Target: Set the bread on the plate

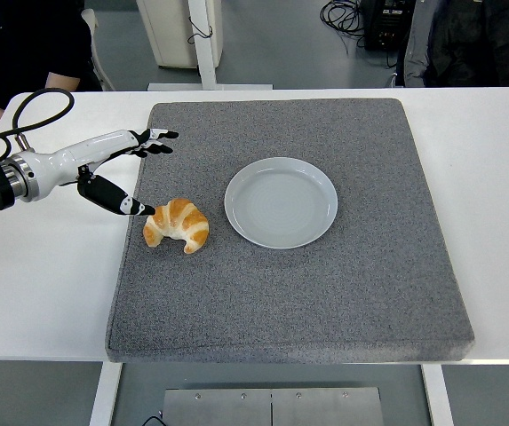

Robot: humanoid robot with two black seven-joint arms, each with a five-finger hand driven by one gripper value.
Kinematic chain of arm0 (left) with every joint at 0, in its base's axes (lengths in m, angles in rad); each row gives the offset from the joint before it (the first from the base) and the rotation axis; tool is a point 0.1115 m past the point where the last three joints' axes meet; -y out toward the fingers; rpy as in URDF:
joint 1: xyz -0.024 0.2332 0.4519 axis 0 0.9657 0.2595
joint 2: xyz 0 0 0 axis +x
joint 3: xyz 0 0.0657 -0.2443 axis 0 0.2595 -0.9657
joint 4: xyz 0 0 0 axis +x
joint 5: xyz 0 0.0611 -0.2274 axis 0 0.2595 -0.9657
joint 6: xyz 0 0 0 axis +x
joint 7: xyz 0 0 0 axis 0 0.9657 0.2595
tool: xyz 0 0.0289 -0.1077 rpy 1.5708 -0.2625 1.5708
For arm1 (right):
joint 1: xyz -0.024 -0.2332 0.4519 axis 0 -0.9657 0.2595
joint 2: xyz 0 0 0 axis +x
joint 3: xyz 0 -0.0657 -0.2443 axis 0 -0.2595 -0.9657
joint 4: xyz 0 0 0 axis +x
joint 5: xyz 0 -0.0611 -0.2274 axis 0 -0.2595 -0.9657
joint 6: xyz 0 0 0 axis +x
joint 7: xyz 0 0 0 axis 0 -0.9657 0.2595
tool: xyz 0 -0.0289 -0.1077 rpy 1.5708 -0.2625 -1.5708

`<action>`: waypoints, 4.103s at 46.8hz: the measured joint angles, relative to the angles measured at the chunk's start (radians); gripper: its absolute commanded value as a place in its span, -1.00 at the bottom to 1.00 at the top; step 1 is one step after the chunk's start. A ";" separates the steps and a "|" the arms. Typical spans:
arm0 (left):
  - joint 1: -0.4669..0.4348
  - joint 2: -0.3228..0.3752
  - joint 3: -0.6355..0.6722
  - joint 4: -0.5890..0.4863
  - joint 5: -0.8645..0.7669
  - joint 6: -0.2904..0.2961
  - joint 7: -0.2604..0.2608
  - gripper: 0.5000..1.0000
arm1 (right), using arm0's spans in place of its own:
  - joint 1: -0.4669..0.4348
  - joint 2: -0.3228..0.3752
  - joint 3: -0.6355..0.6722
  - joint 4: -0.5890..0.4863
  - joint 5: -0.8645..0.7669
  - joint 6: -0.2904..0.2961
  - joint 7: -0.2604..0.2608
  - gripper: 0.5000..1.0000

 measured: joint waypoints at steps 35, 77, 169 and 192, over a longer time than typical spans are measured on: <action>0.130 -0.119 -0.002 0.080 0.160 0.095 -0.026 0.62 | -0.002 0.000 -0.001 0.000 0.000 0.001 0.000 1.00; 0.191 -0.241 0.000 0.248 0.158 0.153 -0.123 0.62 | -0.005 0.000 0.000 0.000 0.000 0.001 0.000 1.00; 0.074 -0.208 -0.013 0.287 0.154 0.147 -0.153 -1.00 | -0.009 0.000 -0.002 -0.001 0.000 -0.003 0.000 1.00; -0.139 -0.135 -0.018 0.285 0.115 0.027 -0.147 -1.00 | -0.009 0.000 -0.002 -0.001 0.000 -0.003 0.000 1.00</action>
